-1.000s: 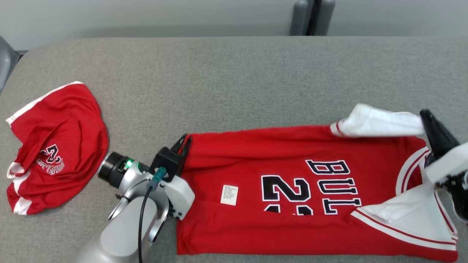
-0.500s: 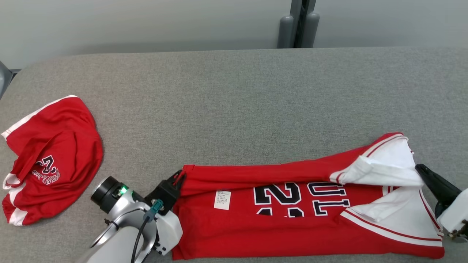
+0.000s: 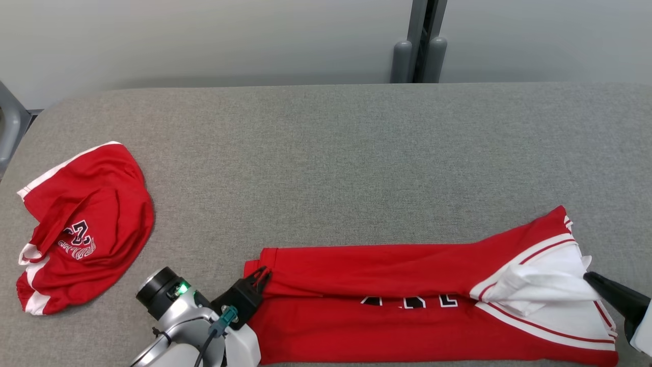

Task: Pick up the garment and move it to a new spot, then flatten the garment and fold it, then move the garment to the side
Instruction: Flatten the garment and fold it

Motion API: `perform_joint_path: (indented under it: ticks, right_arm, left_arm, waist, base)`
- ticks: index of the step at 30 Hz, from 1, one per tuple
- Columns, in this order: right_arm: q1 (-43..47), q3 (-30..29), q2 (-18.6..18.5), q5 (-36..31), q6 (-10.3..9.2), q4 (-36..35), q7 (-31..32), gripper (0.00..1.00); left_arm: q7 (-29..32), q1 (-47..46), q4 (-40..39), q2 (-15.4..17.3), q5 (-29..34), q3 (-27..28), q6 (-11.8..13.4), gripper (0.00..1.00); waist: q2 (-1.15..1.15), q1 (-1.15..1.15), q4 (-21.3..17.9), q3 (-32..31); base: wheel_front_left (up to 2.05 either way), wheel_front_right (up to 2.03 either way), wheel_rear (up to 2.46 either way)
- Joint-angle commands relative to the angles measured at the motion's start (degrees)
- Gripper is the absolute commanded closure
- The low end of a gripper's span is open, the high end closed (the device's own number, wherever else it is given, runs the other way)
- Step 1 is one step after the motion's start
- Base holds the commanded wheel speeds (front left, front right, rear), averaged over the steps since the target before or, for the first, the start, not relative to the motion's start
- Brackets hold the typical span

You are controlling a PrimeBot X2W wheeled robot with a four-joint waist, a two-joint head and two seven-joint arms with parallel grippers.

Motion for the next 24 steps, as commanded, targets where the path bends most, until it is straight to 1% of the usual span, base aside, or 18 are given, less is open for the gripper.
perform_joint_path:
  ticks: [1,6,9,17,22,23,24]
  right_arm:
    - [1.4,-1.0,-0.5,-1.0,0.00,-0.6,2.0,1.00]
    - [3.5,-4.4,0.8,-3.7,0.00,-1.3,5.8,1.00]
    - [4.2,-5.8,1.6,-5.0,0.00,-1.5,7.0,1.00]
    - [7.3,-11.8,5.1,-10.1,0.00,-1.9,13.7,1.00]
    - [8.8,-16.3,8.2,-12.8,0.00,-3.6,17.6,1.00]
    - [9.0,-18.4,9.6,-14.2,0.00,-3.8,18.2,0.87]
    - [9.1,-19.3,10.3,-15.0,0.00,-4.1,18.6,0.11]
  left_arm:
    - [0.6,0.9,-1.3,0.5,-0.4,-0.3,-0.2,1.00]
    - [2.1,2.0,-3.5,1.3,-0.5,-1.2,-0.2,1.00]
    - [2.4,2.2,-4.0,1.5,-0.6,-1.4,-0.1,1.00]
    - [3.1,2.7,-4.9,1.9,-0.7,-2.0,0.3,1.00]
    - [3.0,3.0,-5.1,1.7,-1.0,-2.3,0.6,1.00]
    - [3.0,3.0,-4.9,1.6,-1.1,-2.4,0.8,0.98]
    - [3.0,3.0,-4.8,1.5,-1.2,-2.4,0.9,0.65]
  waist:
    - [0.00,0.00,0.1,-0.2]
    - [0.00,0.00,0.1,-0.5]
    - [0.00,0.00,0.1,-0.5]
    - [0.00,0.00,0.1,-0.3]
    - [0.00,0.00,-0.1,-0.4]
    - [0.00,0.00,-0.2,-0.3]
    - [0.00,0.00,-0.2,-0.3]
  base:
    - [0.00,0.00,0.00]
    - [0.00,0.00,0.00]
    - [0.00,0.00,0.00]
    - [0.00,0.00,0.00]
    - [0.00,0.00,0.00]
    - [0.00,0.00,0.00]
    - [0.00,0.00,0.00]
